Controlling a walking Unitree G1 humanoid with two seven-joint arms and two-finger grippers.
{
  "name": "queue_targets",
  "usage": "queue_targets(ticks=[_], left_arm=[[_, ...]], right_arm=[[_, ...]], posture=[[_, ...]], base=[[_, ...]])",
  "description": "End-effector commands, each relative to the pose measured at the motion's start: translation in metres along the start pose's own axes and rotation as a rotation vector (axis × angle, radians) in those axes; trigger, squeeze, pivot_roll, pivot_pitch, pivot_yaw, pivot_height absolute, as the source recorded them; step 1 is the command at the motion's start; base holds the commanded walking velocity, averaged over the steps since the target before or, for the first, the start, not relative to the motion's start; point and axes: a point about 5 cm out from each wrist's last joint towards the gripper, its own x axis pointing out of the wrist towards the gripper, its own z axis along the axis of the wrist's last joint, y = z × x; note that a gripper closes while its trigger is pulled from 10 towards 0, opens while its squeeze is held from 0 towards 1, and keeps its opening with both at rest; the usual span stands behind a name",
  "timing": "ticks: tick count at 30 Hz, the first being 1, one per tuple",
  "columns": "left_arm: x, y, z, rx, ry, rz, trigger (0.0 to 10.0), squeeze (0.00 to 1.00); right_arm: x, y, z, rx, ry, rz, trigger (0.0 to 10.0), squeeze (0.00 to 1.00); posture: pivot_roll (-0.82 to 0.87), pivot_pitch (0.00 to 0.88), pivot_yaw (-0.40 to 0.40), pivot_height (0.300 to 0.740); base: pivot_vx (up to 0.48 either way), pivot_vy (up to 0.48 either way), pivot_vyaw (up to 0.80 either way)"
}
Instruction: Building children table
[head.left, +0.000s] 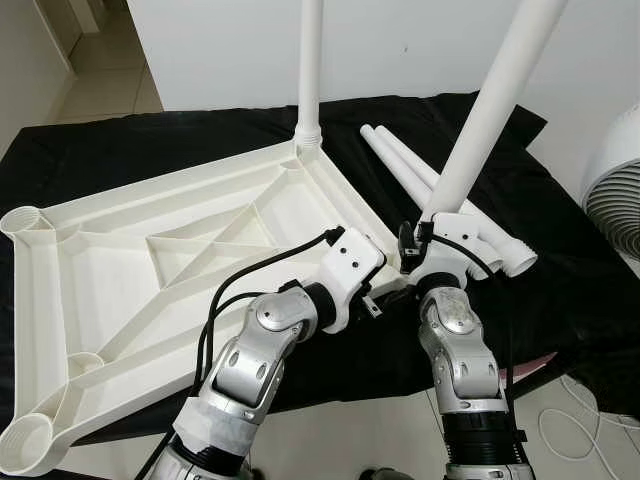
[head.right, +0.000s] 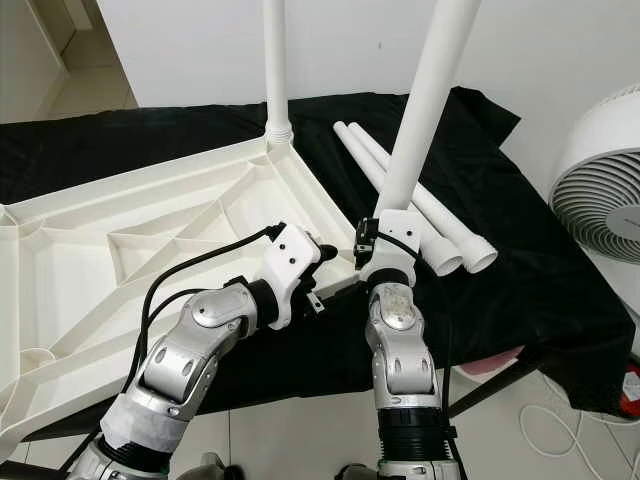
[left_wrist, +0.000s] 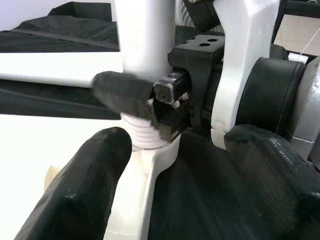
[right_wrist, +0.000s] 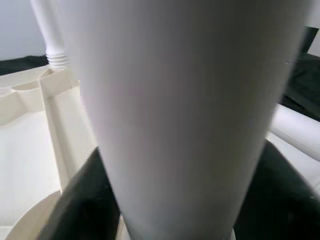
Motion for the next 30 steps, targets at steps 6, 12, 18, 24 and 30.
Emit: queue_targets(ticks=[6,12,18,24,30], left_arm=[[0.001,0.007,-0.001,0.006,0.009,0.113,10.0,0.0],[0.001,0.009,0.001,0.009,0.004,0.118,10.0,0.0],[0.002,0.011,0.002,0.012,0.003,0.122,10.0,0.0],[0.001,0.012,0.003,0.013,0.0,0.128,10.0,0.0],[0.0,0.012,0.004,0.015,0.001,0.132,10.0,0.0]], right_arm=[[0.007,0.009,0.003,0.005,0.004,0.185,10.0,0.27],[0.021,0.004,0.006,-0.076,0.018,0.454,10.0,0.0],[0.031,-0.003,0.008,-0.15,0.023,0.644,10.0,0.0],[0.037,-0.007,0.004,-0.189,0.066,0.792,10.0,0.0],[0.037,-0.01,-0.002,-0.208,0.084,0.842,9.6,0.0]], posture=[[-0.12,0.054,0.024,0.74],[-0.12,0.062,0.032,0.74],[-0.12,0.066,0.038,0.74],[-0.11,0.067,0.04,0.74],[-0.11,0.067,0.04,0.74]], base=[[0.0,0.0,0.0],[0.0,0.0,0.0],[0.0,0.0,0.0],[0.0,0.0,0.0],[0.0,0.0,0.0]])
